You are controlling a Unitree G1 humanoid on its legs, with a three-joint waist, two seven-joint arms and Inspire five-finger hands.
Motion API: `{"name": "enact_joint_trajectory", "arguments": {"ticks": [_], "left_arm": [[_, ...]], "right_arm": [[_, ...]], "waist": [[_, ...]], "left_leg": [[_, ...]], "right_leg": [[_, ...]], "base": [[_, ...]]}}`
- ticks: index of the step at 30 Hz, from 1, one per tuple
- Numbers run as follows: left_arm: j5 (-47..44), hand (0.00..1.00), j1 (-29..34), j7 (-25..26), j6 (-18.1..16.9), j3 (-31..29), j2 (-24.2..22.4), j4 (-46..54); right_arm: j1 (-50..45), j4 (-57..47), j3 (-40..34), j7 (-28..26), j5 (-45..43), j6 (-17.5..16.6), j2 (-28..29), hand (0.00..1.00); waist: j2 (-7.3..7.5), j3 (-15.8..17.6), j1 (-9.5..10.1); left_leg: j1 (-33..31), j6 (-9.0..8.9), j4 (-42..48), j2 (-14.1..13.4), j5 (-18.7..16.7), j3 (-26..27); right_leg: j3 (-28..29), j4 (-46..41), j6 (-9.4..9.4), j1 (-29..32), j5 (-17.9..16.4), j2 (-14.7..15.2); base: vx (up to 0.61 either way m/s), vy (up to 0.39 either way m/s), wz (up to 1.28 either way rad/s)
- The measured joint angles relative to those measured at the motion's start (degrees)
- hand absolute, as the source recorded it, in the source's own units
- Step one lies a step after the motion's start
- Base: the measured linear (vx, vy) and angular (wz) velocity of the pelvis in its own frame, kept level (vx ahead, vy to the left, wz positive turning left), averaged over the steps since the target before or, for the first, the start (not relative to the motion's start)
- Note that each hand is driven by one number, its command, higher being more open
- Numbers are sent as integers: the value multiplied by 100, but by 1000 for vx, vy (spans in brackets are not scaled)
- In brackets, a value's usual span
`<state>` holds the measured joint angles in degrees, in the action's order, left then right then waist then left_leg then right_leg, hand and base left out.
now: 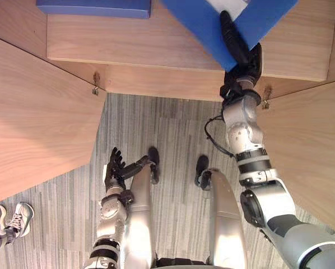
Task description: Walk over to the cabinet, pick up the folder, carry it to the office cabinet, place the folder inside the office cabinet, then close the office cabinet door
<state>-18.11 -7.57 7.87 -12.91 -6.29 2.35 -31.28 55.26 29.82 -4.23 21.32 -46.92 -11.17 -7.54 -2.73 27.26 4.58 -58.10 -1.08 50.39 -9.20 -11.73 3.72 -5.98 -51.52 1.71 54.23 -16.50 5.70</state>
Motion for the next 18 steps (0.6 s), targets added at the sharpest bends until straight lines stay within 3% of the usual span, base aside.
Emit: {"name": "enact_joint_trajectory", "arguments": {"ticks": [7, 15, 18], "left_arm": [[-9, 100, -23, 178, -1, 27, -161, 143], [-112, 100, 9, 188, 6, 126, -332, 150], [-113, 100, 8, 184, 4, 142, -350, 139]], "right_arm": [[558, 298, -273, 157, -812, -313, 129, 100], [582, 263, -82, 143, -788, -359, 252, 100], [599, -75, 296, 17, -630, -342, 284, 100]], "waist": [[-9, -6, 43], [-39, -28, 59], [-38, -44, 33]], "left_leg": [[3, -20, -34, 24, 15, -12], [297, -23, -314, 88, 111, 42], [432, -22, -407, 77, 110, 91]], "right_leg": [[-47, 5, -18, -3, -10, 39], [-79, 170, -34, -265, -9, 97], [-87, 284, -39, -407, -5, 97]], "base": [[-10, -24, 2], [1, -44, 6], [0, 0, 0]]}}
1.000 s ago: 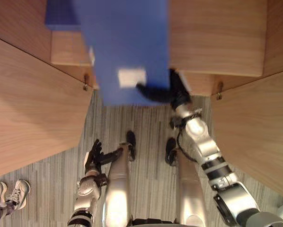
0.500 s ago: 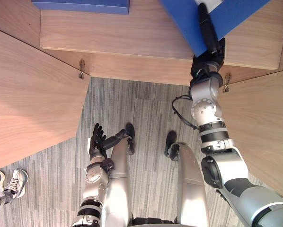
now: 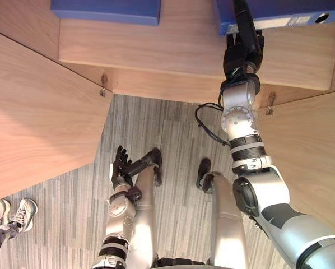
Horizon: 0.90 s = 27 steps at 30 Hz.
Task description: Walk over to the cabinet, pick up the folder, carry it to the office cabinet, place the folder inside the office cabinet, then close the office cabinet door
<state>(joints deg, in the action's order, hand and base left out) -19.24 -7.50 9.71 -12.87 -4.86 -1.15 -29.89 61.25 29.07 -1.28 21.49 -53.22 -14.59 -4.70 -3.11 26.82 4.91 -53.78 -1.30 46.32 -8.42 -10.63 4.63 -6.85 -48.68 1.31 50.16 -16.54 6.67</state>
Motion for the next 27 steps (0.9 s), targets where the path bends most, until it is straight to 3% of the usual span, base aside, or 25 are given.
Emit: {"name": "enact_joint_trajectory", "arguments": {"ticks": [6, 13, 14, 21, 27], "left_arm": [[-18, 100, -18, -11, -5, 8, 9, -158], [-111, 100, -15, -162, -117, 45, 73, -394], [-112, 100, -15, -199, -126, 82, 109, -445], [-112, 100, 2, -380, -143, 196, 299, -728], [-113, 100, -1, -481, -139, 306, 432, -935]], "right_arm": [[166, -120, 701, -495, 937, 320, -125, 100], [156, 662, 1708, -1227, 2031, 697, -872, 100], [117, 883, 1880, -1349, 2201, 787, -1034, 0], [-249, 1107, 2213, -1792, 3349, 780, -1638, 0], [-651, 1161, 2184, -1930, 3471, 780, -1771, 0]], "waist": [[0, -1, -21], [-1, -57, -54], [-1, -57, -72], [11, -127, -92], [16, -214, -84]], "left_leg": [[59, 5, -91, -56, 4, 88], [127, 12, -359, -10, 121, 97], [164, 9, -438, 18, 164, 90], [280, 5, -524, 41, 178, 84], [387, 2, -614, 50, 180, 104]], "right_leg": [[-21, 136, 2, -81, 19, -12], [-63, 367, 17, -160, 116, 6], [-93, 414, 20, -203, 134, 31], [-129, 518, 31, -347, 155, 51], [-131, 588, 32, -444, 155, 57]], "base": [[15, -11, 0], [-1, -7, 2], [-6, -23, 13], [-3, -7, 2], [9, -12, 0]]}}
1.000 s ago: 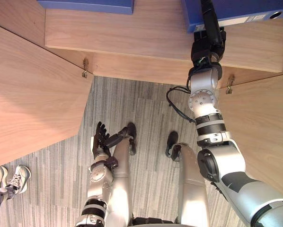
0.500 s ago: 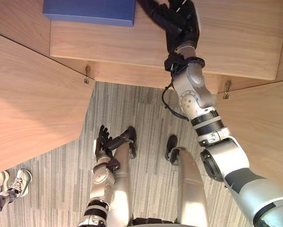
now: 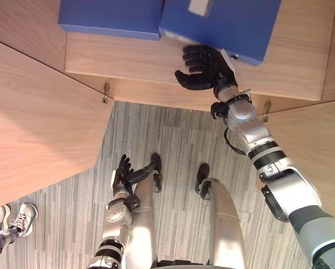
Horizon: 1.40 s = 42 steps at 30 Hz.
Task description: Walk over to the cabinet, pick up the folder, carry it to the office cabinet, place the folder inside the office cabinet, then close the office cabinet door
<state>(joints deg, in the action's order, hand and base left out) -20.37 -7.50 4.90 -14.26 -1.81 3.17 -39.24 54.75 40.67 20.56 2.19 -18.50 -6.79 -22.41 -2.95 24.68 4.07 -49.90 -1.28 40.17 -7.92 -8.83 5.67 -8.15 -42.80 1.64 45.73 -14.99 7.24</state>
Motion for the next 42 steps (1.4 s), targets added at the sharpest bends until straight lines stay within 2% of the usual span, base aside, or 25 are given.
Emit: {"name": "enact_joint_trajectory", "arguments": {"ticks": [5, 7, 12, 16, 23, 28, 30, 33, 35, 37, 38, 39, 42], "left_arm": [[-51, 100, -1, -17, -1, 1, -2, -3], [-58, 100, -1, 1, -2, -2, -1, -4], [-135, 100, -31, 142, -20, -13, -1, 18], [-197, 100, -43, 234, -57, -11, -17, 81], [-330, 100, -28, 351, -101, -12, -78, 312], [-340, 100, 0, 356, -105, -21, -231, 416], [-340, 100, 13, 357, -104, -25, -253, 477], [-338, 100, 112, 351, -91, -29, -310, 519], [-332, 100, 311, 327, -57, -29, -310, 518], [-313, 100, 479, 269, -50, -29, -284, 513], [-265, 100, 574, 222, -46, -19, -232, 504], [21, 100, 660, 72, -32, 79, 95, 165], [134, 100, 748, -15, -9, 103, 340, -173]], "right_arm": [[-122, 98, -198, 96, -416, -9, 64, 0], [-103, 140, -425, 385, -357, -8, 195, 0], [478, 407, -504, 1204, 835, 127, 491, 0], [1231, 883, -844, 1642, 1249, 355, 389, 0], [1573, 1097, -754, 1708, 1638, 557, 86, 0], [1569, 1077, -697, 1702, 1609, 662, -192, 0], [1227, 678, -996, 1711, 1507, 666, -286, 0], [-62, -897, -1445, 1829, 1288, 644, -445, 0], [-1290, -2012, -1519, 1810, 1290, 408, -379, 0], [-2139, -2565, -1477, 1695, 1291, 191, -162, 0], [-2582, -2732, -1390, 1574, 1292, 28, 31, 0], [-3699, -2591, -1020, 1013, 1312, -127, 484, 0], [-4254, -2204, -885, 613, 1381, -127, 752, 0]], "waist": [[1, -14, 10], [1, -24, 30], [-2, -30, 18], [-5, -29, 36], [-11, -27, 23], [-32, -16, 8], [-32, -16, 6], [-31, -16, -9], [-28, -15, -69], [-18, -18, -158], [-12, -21, -224], [56, -62, -257], [208, -267, -267]], "left_leg": [[38, -2, -35, -2, 0, 22], [-5, -2, -42, -7, 0, 40], [-220, 17, -64, -6, 51, 73], [-385, 38, -297, 130, 271, 75], [-522, 26, -609, 241, 512, 103], [-572, 119, -583, 210, 615, 192], [-552, 136, -525, 189, 613, 193], [-273, 175, -456, 125, 532, 211], [269, 171, -496, 68, 386, 249], [766, 143, -618, 64, 309, 301], [1074, 90, -755, 77, 275, 331], [1974, 30, -1442, 94, 437, 434], [2401, 45, -2036, 120, 676, 517]], "right_leg": [[11, 45, 0, -16, 0, 0], [22, 50, -3, 41, 6, 1], [42, 62, 1, 273, 74, 2], [7, 78, 1, 495, 149, 121], [-95, 129, -27, 684, 271, 265], [-131, 107, -9, 705, 319, 300], [-163, 109, -7, 636, 320, 292], [-192, 200, -1, 276, 317, 251], [-183, 394, 24, -322, 299, 184], [-159, 585, 43, -803, 283, 161], [-148, 723, 48, -1091, 282, 151], [-120, 1433, 86, -1925, 469, 28], [-87, 2033, 88, -2300, 699, -67]], "base": [[5, -21, -1], [-5, -14, -2], [-1, -11, -3], [-14, -13, 15], [-45, -16, 15], [-26, -8, 5], [0, 0, 0], [55, -12, -5], [69, -17, -14], [56, -18, -11], [118, -57, -21], [120, -59, -23], [186, -45, -16]]}}
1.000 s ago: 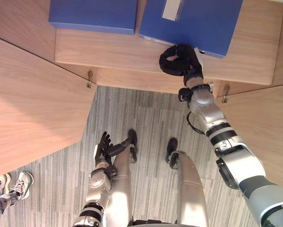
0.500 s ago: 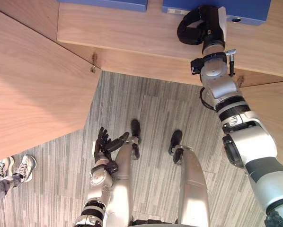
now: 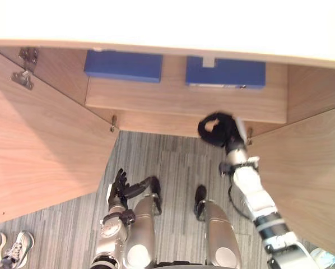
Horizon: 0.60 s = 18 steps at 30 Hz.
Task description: Walk over to the cabinet, pick up the folder, carry it to the office cabinet, place the folder inside the office cabinet, then close the office cabinet door
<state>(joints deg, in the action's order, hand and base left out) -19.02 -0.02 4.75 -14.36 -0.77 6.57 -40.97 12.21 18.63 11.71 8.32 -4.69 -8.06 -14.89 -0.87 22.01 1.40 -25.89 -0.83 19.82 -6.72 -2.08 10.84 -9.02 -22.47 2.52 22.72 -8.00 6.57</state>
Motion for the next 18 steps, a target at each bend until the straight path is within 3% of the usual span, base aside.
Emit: {"name": "enact_joint_trajectory", "arguments": {"ticks": [2, 3, 8, 12, 18], "left_arm": [[5, 100, -14, -13, 38, 0, 30, -206], [46, 100, -4, -30, 93, -10, 26, -400], [346, 100, 604, -104, 194, -234, 19, -785], [523, 100, 603, -118, 227, -322, -7, -1014], [703, 100, 651, -138, 390, -342, -72, -1352]], "right_arm": [[-122, 201, -32, -52, 45, -5, 59, 0], [-268, 360, -125, -111, 84, -19, 204, 100], [-1197, 1662, -431, -337, 710, -56, 872, 100], [-1486, 2731, -1299, -257, 701, 22, 1152, 100], [-1782, 3361, -2192, -22, 577, 146, 1136, 100]], "waist": [[22, -32, -52], [40, -44, -72], [235, -1007, -84], [235, -1315, -169], [242, -1403, -268]], "left_leg": [[163, 19, -127, 13, 47, 9], [462, 17, -363, 46, 94, 47], [1705, -65, -1645, 207, 362, 400], [2219, -62, -2205, 334, 552, 411], [2627, -47, -2490, 443, 677, 401]], "right_leg": [[-3, 196, 40, -200, 80, -22], [8, 466, 77, -494, 160, -36], [254, 1657, 164, -1540, 535, -128], [261, 1856, 199, -1885, 568, -111], [281, 1984, 231, -2186, 611, -69]], "base": [[143, -4, -3], [156, 17, -10], [180, 24, -28], [61, 26, -4], [-27, 39, -2]]}}
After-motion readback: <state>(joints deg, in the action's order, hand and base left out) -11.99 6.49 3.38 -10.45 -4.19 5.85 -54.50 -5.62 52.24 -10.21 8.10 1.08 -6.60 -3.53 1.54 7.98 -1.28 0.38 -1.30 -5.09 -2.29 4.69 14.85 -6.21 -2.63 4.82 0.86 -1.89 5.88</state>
